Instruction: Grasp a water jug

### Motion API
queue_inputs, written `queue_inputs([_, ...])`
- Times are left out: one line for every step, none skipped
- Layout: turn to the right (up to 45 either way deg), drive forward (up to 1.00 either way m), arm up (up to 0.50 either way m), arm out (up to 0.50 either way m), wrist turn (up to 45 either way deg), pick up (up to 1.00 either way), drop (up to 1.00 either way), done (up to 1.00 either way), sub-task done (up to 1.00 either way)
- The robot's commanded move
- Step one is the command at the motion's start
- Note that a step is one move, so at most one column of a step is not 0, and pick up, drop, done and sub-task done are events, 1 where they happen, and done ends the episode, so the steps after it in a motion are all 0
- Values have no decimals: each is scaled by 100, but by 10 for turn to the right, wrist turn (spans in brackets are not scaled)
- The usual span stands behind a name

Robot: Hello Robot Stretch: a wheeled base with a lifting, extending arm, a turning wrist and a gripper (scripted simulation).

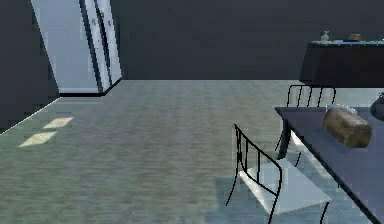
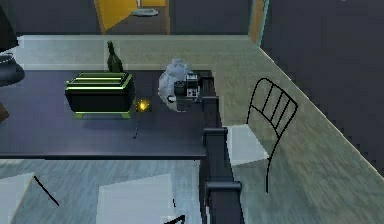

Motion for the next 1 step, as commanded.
queue_inputs([0, 0, 0, 0, 0, 0, 0, 100, 0])
